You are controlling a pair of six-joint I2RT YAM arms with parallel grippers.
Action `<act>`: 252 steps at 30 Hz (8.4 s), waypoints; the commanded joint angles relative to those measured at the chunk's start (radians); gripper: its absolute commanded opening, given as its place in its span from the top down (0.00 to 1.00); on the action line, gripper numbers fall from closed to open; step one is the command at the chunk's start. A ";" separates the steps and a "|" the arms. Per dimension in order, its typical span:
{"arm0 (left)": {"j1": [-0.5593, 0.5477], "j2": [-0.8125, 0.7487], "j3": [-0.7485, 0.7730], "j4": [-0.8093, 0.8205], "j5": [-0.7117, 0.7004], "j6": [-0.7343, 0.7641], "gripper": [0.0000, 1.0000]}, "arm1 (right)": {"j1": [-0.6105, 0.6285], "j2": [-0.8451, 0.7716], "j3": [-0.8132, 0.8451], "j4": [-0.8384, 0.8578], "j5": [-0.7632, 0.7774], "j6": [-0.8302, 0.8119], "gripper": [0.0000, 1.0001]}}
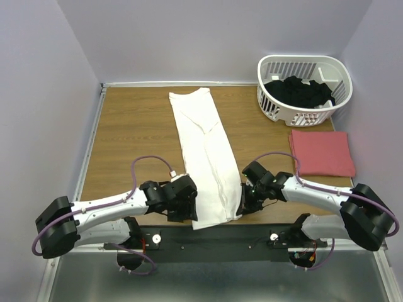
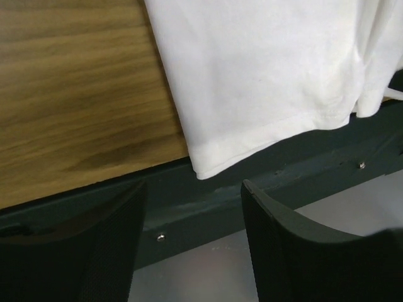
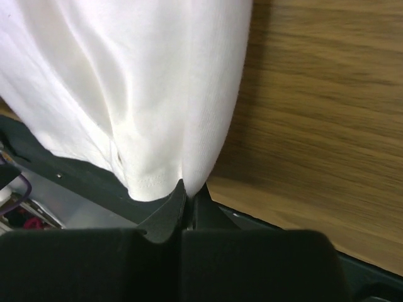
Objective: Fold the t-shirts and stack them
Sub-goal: Fold the tshirt
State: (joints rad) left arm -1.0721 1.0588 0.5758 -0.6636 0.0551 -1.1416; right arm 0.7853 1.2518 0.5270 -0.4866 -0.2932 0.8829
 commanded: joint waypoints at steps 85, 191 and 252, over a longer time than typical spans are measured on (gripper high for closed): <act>0.728 0.602 0.510 0.340 -0.095 0.586 1.00 | -0.333 0.641 0.918 -0.095 0.080 -0.487 1.00; 0.641 0.018 -0.111 0.463 -0.001 0.278 0.71 | -0.411 0.368 -0.056 1.165 -0.544 0.004 0.61; 0.400 0.158 0.119 0.168 -0.279 0.258 0.21 | -0.098 0.406 0.340 0.079 0.287 -0.242 0.52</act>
State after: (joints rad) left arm -0.6563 1.2030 0.6861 -0.4629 -0.1719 -0.8814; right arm 0.6624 1.6051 0.8703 -0.3759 -0.0452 0.6422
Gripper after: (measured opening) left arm 0.793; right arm 0.489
